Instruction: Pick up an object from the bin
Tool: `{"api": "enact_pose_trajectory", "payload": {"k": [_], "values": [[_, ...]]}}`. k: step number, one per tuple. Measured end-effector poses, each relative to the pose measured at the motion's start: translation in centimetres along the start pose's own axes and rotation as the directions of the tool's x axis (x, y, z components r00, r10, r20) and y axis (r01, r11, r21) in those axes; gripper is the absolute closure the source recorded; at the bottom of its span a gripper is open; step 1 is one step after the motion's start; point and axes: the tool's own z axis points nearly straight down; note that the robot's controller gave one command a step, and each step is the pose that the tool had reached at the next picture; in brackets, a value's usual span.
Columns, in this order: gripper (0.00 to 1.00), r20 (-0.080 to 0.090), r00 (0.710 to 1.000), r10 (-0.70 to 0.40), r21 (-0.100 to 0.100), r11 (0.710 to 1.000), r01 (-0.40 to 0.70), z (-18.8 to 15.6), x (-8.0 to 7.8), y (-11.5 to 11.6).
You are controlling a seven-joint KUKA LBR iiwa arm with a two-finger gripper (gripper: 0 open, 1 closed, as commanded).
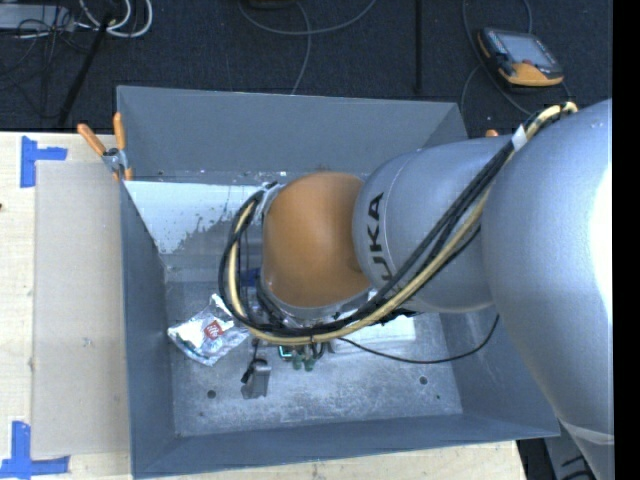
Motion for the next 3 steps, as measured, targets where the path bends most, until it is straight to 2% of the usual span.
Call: {"api": "enact_pose_trajectory", "payload": {"k": [1, 2, 3], "values": [[0.00, 0.010, 0.998, 0.069, -0.003, 0.998, -0.069, 6.2, -4.0, 2.4], [0.00, 0.013, 0.999, 0.034, -0.004, 0.999, -0.034, 2.7, -2.7, 4.0], [0.00, 0.007, 0.991, 0.131, -0.002, 0.991, -0.131, 2.9, -2.3, 2.8]]}}
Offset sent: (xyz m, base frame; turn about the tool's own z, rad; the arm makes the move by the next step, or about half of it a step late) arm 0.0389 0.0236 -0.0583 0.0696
